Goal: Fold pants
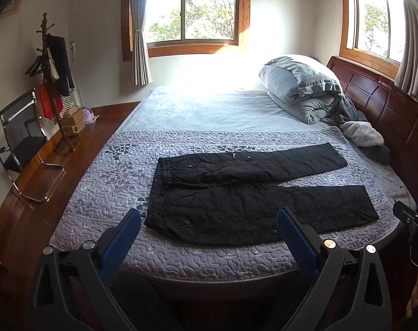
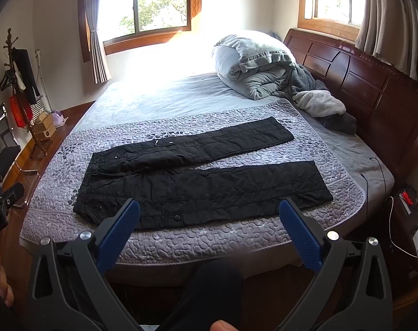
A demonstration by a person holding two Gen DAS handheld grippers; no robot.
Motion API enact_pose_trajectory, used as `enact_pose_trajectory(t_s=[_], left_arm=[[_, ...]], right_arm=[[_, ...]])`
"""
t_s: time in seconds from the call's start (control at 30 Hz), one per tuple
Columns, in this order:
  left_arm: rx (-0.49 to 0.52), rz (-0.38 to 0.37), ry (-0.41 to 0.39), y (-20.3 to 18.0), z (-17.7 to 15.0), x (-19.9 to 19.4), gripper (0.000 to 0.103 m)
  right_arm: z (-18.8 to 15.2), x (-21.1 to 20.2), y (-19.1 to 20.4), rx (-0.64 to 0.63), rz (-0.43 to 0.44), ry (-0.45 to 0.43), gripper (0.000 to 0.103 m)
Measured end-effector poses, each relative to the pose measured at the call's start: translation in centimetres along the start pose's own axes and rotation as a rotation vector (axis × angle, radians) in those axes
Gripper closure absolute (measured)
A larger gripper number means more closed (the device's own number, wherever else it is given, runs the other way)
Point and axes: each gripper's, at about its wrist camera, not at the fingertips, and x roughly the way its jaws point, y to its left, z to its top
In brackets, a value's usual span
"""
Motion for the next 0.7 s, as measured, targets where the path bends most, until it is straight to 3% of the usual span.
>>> enact_pose_trajectory(t_s=[0.7], left_arm=[[-0.008,0.012,0.007,0.13,-0.22,0.17,0.004]], right_arm=[[0.05,0.2,0.21,-0.003,0.001,0.004,0.002]])
